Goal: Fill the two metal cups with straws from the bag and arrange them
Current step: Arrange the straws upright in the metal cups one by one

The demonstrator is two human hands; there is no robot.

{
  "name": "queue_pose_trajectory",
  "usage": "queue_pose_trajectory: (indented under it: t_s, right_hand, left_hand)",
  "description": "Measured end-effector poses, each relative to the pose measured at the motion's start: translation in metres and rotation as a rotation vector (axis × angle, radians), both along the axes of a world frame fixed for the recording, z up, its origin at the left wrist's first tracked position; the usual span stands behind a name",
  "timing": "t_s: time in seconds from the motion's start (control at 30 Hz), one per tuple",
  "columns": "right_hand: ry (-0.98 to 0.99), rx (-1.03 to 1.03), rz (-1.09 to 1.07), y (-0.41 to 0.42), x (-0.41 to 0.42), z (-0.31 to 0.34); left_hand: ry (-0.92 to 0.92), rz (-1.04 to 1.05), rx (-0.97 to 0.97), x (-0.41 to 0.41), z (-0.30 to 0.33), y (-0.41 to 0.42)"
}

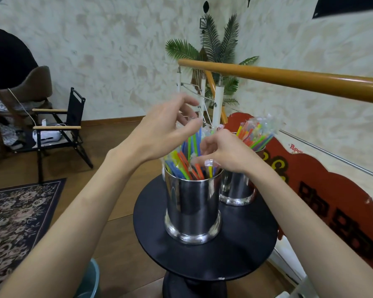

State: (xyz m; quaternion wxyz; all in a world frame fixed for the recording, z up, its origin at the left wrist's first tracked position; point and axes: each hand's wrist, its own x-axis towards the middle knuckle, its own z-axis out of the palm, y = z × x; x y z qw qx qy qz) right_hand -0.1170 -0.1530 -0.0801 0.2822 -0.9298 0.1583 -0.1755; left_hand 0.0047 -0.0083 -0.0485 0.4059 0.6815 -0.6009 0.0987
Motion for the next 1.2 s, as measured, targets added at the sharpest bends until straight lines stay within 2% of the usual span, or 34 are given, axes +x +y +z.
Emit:
queue_pose_trajectory:
  t_s: [0.07,0.17,0.33,0.43,0.53,0.6,0.7,0.87,1.07,1.2]
  right_hand:
    - [0.065,-0.006,0.018,0.0,0.002,-0.002]
    - [0.063,0.039,0.065,-0.002,-0.002,0.0]
    - [-0.214,0.286,0.015,-0.01,-0.022,0.019]
    - [-0.295,0.339,-0.079,-0.016,-0.029,0.025]
    - [-0.249,0.269,-0.174,-0.02,-0.031,0.023]
    - [-0.177,0.218,-0.206,-0.024,-0.03,0.018]
    - [-0.081,0.258,-0.196,-0.029,-0.023,0.008]
    - [-0.044,0.238,-0.186,-0.031,-0.014,-0.003]
    - [-0.103,0.221,-0.088,-0.036,-0.01,-0.014]
    - [-0.168,0.25,-0.049,-0.036,-0.009,-0.016]
  left_hand:
    - [-0.117,0.014,-0.013,-0.002,-0.002,-0.003]
    - [-0.219,0.077,0.065,0.002,-0.008,-0.007]
    - [-0.226,0.153,0.357,0.008,-0.013,-0.007]
    - [-0.248,0.171,0.518,0.004,-0.014,-0.008]
    - [-0.221,0.184,0.418,0.002,-0.012,-0.009]
    - [-0.216,0.225,0.238,0.001,-0.01,-0.011]
    - [-0.22,0.267,0.014,0.0,-0.01,-0.017]
    - [-0.334,0.286,0.182,-0.006,-0.018,-0.033]
    - [-0.213,0.127,0.09,0.002,-0.013,-0.021]
    - [-0.174,0.121,0.083,0.005,-0.007,-0.009]
